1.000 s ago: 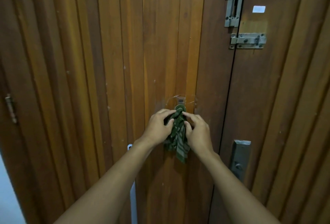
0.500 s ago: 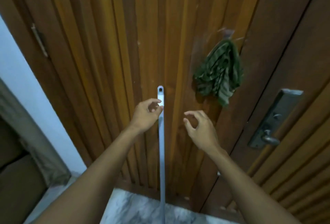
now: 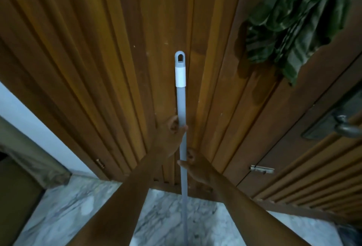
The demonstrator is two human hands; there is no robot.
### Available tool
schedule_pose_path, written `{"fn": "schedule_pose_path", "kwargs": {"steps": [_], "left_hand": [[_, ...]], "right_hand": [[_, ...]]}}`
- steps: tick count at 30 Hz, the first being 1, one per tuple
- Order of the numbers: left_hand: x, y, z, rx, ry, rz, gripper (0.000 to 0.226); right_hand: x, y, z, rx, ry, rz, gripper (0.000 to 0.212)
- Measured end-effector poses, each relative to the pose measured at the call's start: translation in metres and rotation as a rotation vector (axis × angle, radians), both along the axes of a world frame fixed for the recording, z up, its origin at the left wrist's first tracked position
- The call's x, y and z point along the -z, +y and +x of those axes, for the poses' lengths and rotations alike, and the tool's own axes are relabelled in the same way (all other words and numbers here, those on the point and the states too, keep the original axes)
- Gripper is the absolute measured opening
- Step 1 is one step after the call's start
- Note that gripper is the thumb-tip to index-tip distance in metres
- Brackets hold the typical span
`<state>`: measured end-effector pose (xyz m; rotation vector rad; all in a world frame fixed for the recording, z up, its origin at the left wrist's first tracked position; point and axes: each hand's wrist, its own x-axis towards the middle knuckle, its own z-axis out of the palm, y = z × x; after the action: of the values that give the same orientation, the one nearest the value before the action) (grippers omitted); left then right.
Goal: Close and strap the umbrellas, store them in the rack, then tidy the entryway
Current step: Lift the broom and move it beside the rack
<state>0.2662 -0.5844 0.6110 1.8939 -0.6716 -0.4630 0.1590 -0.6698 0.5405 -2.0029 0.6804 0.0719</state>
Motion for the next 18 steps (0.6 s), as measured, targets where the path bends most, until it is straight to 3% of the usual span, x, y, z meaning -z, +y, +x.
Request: {"fn": "schedule_pose_path", "kwargs": {"steps": [3,8,13,18], "left_hand": [[-0.006,0.003,-0.007,-0.008,0.009,-0.068,0.030],[-0.027,0.001,-0.030,0.057,-0.023,-0.120,0.032],[-0.073,-0.007,-0.083,0.161,-0.089,-0.155,0.028],[-0.116,-0.026,-0.162,0.297,-0.114,-0.222,0.049]], "right_hand": [[0.011,0.004,-0.001,0.049,-0.095,-0.035,0.024],[-0.017,0.003,-0.024,0.002,-0.161,0.058,0.039],[-0.053,-0.005,-0.082,0.073,-0.248,0.062,0.042],[-0.099,-0.016,-0.174,0.134,-0.374,0.092,0.029]]}}
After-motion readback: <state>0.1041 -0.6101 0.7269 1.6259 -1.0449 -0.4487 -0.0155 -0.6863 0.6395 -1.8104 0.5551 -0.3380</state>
